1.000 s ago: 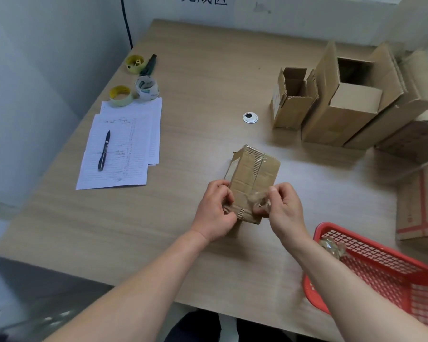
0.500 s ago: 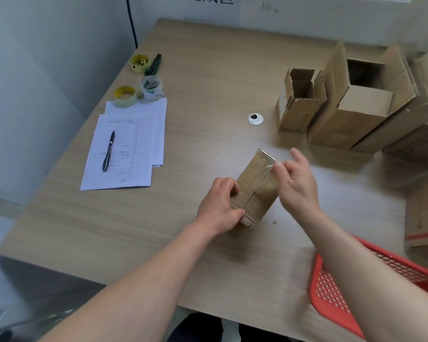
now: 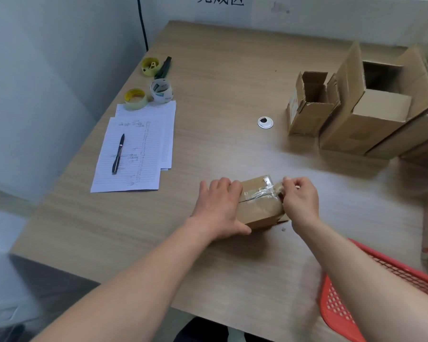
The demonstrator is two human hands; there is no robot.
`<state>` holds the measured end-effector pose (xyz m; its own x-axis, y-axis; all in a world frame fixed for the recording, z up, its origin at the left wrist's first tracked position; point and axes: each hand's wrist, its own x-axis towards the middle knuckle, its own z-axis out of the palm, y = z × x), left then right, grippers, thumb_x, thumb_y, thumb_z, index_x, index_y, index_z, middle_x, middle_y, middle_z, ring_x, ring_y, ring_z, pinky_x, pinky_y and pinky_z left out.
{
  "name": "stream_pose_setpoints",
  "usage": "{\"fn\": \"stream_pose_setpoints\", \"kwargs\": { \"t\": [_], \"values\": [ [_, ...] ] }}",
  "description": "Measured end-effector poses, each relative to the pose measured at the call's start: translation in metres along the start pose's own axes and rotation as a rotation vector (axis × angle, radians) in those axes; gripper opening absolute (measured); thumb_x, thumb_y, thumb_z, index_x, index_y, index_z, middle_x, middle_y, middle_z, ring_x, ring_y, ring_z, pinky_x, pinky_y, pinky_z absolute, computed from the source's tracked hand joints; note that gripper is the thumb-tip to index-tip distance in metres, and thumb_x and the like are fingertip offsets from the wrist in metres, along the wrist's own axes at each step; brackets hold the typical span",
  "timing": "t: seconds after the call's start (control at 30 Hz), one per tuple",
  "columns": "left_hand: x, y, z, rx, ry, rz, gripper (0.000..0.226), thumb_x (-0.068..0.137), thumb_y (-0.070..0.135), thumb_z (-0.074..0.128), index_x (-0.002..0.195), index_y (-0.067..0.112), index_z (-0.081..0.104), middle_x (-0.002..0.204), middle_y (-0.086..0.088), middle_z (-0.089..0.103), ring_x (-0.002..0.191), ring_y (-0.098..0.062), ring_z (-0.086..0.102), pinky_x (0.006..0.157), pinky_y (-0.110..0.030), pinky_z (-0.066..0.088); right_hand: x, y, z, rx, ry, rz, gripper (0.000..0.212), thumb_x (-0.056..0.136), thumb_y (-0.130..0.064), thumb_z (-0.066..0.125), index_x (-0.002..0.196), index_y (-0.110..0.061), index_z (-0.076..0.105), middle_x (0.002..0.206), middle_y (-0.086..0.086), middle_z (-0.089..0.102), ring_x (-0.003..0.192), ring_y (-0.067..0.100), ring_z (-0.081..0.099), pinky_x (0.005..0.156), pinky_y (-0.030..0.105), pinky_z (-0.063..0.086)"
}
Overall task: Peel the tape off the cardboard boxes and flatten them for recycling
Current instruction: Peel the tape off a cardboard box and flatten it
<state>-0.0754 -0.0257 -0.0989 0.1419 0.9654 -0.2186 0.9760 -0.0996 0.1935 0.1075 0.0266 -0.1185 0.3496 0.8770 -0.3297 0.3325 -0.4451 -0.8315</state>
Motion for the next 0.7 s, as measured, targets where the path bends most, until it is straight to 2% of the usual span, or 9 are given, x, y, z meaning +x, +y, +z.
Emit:
{"fn": "stream_pose_setpoints", "kwargs": {
  "t": [0.13, 0.23, 0.3, 0.4, 0.47, 0.57, 0.63, 0.7],
  "values": [
    [-0.003, -0.002, 0.018, -0.077, 0.036, -0.003, 0.083, 0.056, 0.06, 0.08, 0.121, 0.024, 0.044, 0.119, 0.0, 0.044, 0.109, -0.024, 0.046, 0.099, -0.036, 0.035, -0.003, 0.004, -0.006, 0.229, 0.009, 0.239, 0.032, 0.088, -0.028, 0.071, 0.069, -0.019, 0.047, 0.071, 0.005, 0.057, 0.067, 0.024, 0.056, 0.062, 0.036, 0.045],
    [-0.002, 0.0, 0.02, -0.103, 0.058, -0.005, 0.083, 0.055, 0.06, 0.081, 0.121, 0.025, 0.044, 0.119, 0.001, 0.043, 0.108, -0.023, 0.044, 0.098, -0.036, 0.035, -0.003, -0.006, -0.017, 0.294, 0.006, 0.293, 0.032, 0.083, -0.019, 0.078, 0.067, -0.017, 0.05, 0.067, 0.003, 0.047, 0.059, 0.019, 0.042, 0.052, 0.029, 0.037],
    [-0.002, -0.002, 0.022, -0.115, 0.068, -0.006, 0.083, 0.054, 0.06, 0.081, 0.121, 0.026, 0.044, 0.119, 0.002, 0.042, 0.108, -0.022, 0.044, 0.098, -0.035, 0.034, -0.007, -0.015, -0.019, 0.404, -0.019, 0.306, 0.026, 0.084, -0.013, 0.077, 0.068, -0.016, 0.056, 0.065, 0.001, 0.046, 0.054, 0.016, 0.039, 0.047, 0.026, 0.032],
    [-0.003, -0.003, 0.024, -0.145, 0.071, -0.014, 0.084, 0.053, 0.059, 0.082, 0.121, 0.026, 0.045, 0.119, 0.003, 0.042, 0.108, -0.022, 0.043, 0.099, -0.033, 0.031, -0.018, -0.03, -0.017, 0.649, -0.088, 0.342, 0.015, 0.087, 0.0, 0.068, 0.08, -0.012, 0.064, 0.064, 0.002, 0.057, 0.049, 0.01, 0.051, 0.043, 0.021, 0.04],
    [-0.004, -0.003, 0.025, -0.169, 0.082, -0.014, 0.085, 0.052, 0.059, 0.082, 0.121, 0.026, 0.046, 0.119, 0.003, 0.043, 0.109, -0.021, 0.044, 0.098, -0.033, 0.031, -0.024, -0.031, -0.015, 0.677, -0.112, 0.341, 0.016, 0.087, 0.007, 0.063, 0.082, -0.008, 0.062, 0.072, 0.009, 0.063, 0.059, 0.016, 0.062, 0.05, 0.023, 0.05],
    [-0.005, -0.003, 0.023, -0.186, 0.085, -0.017, 0.085, 0.052, 0.059, 0.083, 0.122, 0.027, 0.046, 0.12, 0.004, 0.043, 0.11, -0.02, 0.043, 0.099, -0.033, 0.03, -0.031, -0.019, -0.011, 0.407, -0.101, 0.166, 0.018, 0.078, 0.008, 0.065, 0.074, -0.01, 0.067, 0.075, 0.01, 0.067, 0.075, 0.027, 0.065, 0.062, 0.03, 0.055],
    [-0.005, -0.003, 0.022, -0.187, 0.08, -0.022, 0.086, 0.053, 0.06, 0.083, 0.123, 0.027, 0.045, 0.121, 0.004, 0.043, 0.111, -0.02, 0.043, 0.099, -0.032, 0.029, -0.035, -0.012, -0.005, 0.092, -0.076, -0.046, 0.013, 0.076, -0.007, 0.067, 0.075, -0.018, 0.074, 0.078, 0.001, 0.072, 0.081, 0.023, 0.067, 0.075, 0.034, 0.055],
    [-0.006, -0.002, 0.021, -0.191, 0.072, -0.028, 0.086, 0.053, 0.06, 0.083, 0.123, 0.027, 0.045, 0.122, 0.004, 0.043, 0.111, -0.02, 0.043, 0.099, -0.032, 0.029, -0.042, -0.011, 0.0, -0.27, -0.037, -0.301, 0.011, 0.077, -0.021, 0.071, 0.087, -0.02, 0.076, 0.09, -0.004, 0.072, 0.09, 0.018, 0.062, 0.08, 0.028, 0.047]
  ]
}}
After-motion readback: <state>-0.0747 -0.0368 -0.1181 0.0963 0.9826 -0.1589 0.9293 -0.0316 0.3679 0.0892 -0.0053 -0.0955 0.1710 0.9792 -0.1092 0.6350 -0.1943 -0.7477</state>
